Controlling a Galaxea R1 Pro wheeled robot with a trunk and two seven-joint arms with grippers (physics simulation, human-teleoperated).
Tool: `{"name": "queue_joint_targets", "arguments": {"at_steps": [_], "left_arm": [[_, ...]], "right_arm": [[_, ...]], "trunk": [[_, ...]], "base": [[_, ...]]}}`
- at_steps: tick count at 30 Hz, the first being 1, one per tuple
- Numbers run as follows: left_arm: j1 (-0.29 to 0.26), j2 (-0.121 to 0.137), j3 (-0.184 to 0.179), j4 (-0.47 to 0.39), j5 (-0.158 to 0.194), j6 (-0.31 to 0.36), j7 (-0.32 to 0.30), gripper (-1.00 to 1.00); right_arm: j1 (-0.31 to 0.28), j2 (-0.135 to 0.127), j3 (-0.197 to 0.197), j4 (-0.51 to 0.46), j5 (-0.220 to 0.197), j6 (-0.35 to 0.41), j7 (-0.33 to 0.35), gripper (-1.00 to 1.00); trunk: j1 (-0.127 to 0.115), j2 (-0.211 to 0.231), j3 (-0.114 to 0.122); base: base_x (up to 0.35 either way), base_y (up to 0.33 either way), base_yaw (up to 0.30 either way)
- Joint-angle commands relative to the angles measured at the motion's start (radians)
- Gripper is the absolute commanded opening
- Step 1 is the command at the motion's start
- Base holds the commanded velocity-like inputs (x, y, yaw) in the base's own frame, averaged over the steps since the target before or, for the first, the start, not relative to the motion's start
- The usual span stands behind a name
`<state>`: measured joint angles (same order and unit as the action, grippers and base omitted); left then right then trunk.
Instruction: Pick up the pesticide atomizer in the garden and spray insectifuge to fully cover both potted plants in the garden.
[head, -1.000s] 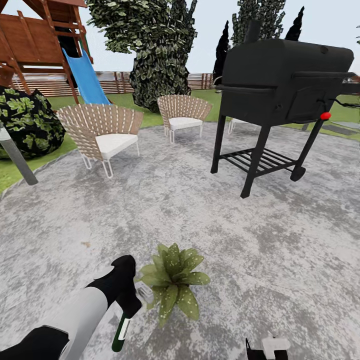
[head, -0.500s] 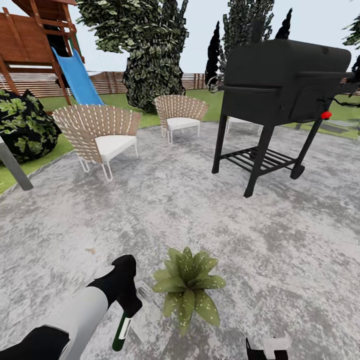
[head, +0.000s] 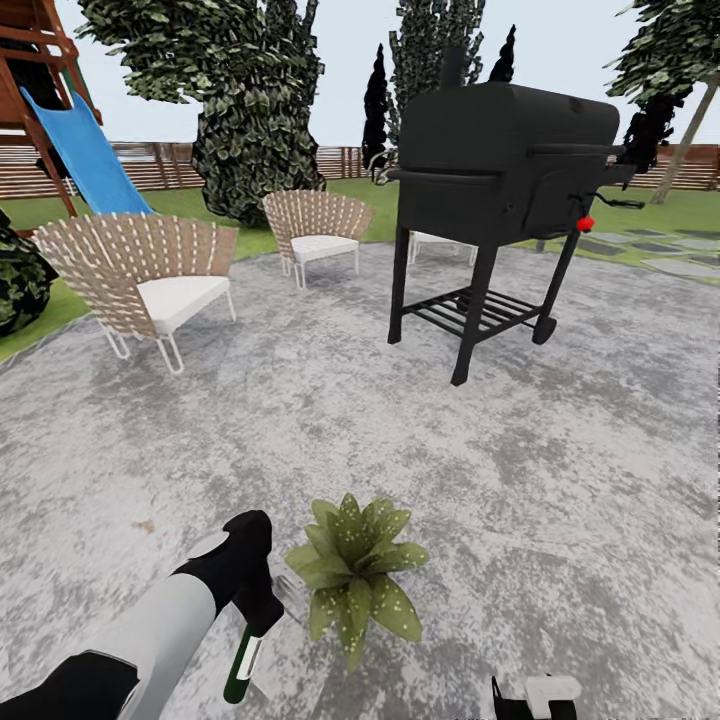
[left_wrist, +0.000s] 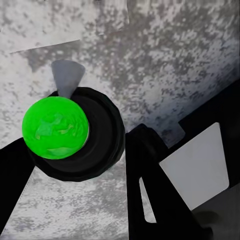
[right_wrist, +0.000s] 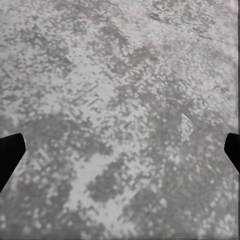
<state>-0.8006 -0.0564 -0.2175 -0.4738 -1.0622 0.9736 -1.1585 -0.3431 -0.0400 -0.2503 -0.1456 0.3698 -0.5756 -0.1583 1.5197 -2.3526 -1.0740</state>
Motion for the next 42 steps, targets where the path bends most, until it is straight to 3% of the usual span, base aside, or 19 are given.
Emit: {"name": "queue_joint_targets", "arguments": {"at_steps": [1,10,20,34,42], "left_arm": [[0.001,0.002,-0.001,-0.001,-0.009,0.007,-0.011,-1.00],[0.008,0.024,-0.001,0.005,-0.010,0.004,-0.011,-1.00],[-0.012,0.018,0.001,-0.002,-0.009,0.005,-0.012,-1.00],[-0.006,0.022,0.001,-0.003,-0.009,0.004,-0.012,-1.00],[-0.005,0.017,0.000,-0.003,-0.009,0.004,-0.011,-1.00]], "right_arm": [[-0.001,0.000,-0.004,0.001,0.011,-0.003,-0.006,1.00],[-0.001,0.000,-0.004,0.001,0.011,-0.003,-0.006,1.00],[-0.001,0.000,-0.004,0.001,0.011,-0.003,-0.006,1.00],[-0.001,0.001,-0.003,0.001,0.011,-0.003,-0.005,1.00],[-0.001,0.001,-0.003,0.001,0.009,-0.003,-0.005,1.00]], "trunk": [[0.000,0.000,-0.001],[0.000,0.000,-0.001],[0.000,0.000,-0.001],[0.000,0.000,-0.001],[0.000,0.000,-0.001]], "base": [[0.000,0.000,-0.054],[-0.133,0.000,-0.009],[-0.010,0.169,-0.012],[0.000,0.276,-0.245],[0.000,0.040,-0.003]]}}
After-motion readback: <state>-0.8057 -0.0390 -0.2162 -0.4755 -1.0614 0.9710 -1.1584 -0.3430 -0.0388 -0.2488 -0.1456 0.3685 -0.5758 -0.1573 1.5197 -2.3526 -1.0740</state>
